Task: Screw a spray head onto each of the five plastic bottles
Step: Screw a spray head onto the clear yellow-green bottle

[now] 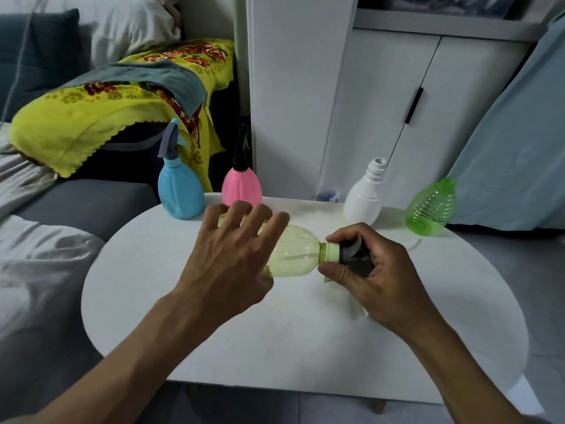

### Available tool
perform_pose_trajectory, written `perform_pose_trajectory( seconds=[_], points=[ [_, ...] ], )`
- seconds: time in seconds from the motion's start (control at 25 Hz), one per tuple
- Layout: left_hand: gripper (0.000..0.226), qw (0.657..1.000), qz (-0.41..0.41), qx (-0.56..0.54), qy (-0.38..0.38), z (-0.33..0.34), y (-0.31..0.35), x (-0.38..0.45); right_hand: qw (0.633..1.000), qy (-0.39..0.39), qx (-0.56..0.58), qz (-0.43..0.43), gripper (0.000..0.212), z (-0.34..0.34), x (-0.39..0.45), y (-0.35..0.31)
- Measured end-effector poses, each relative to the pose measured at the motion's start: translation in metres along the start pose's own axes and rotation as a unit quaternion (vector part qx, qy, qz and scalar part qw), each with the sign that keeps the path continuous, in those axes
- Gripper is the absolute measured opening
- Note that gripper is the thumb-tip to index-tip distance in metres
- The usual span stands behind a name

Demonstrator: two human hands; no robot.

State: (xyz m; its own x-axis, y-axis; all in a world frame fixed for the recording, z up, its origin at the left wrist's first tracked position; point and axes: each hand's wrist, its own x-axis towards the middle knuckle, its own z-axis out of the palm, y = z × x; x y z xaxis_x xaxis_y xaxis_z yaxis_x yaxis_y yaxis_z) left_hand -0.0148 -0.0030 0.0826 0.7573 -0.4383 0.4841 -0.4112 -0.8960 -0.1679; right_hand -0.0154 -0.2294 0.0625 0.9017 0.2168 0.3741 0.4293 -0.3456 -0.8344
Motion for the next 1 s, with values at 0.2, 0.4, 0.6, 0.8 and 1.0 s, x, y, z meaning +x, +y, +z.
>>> perform_pose_trajectory(
  seconds=[0.2, 0.4, 0.6, 0.8, 1.0],
  points=[
    [0.078, 1.0, -0.006, 0.005, 0.014, 0.01, 0.003, -0.004, 0.998, 0.01, 0.04, 0.043, 0.021, 0.003, 0.001, -0.007],
    [0.076, 0.876, -0.06, -0.424, -0.221, 0.004, -0.007, -0.001, 0.878, -0.065, 0.41, 0.238, 0.068, -0.036, 0.01, -0.012],
    [0.05, 0.583, -0.049, -0.746, -0.317, 0.004, 0.017, 0.001, 0.79, -0.112, 0.593, 0.109, 0.062, -0.006, 0.003, -0.017],
    [0.043, 0.584, -0.076, -0.755, -0.29, 0.005, 0.03, 0.004, 0.848, 0.01, 0.517, 0.12, 0.039, -0.003, 0.001, -0.02],
    [0.08, 0.786, -0.113, -0.558, -0.242, 0.001, 0.029, 0.006, 0.865, 0.144, 0.449, 0.173, 0.012, 0.009, 0.002, -0.015]
  ],
)
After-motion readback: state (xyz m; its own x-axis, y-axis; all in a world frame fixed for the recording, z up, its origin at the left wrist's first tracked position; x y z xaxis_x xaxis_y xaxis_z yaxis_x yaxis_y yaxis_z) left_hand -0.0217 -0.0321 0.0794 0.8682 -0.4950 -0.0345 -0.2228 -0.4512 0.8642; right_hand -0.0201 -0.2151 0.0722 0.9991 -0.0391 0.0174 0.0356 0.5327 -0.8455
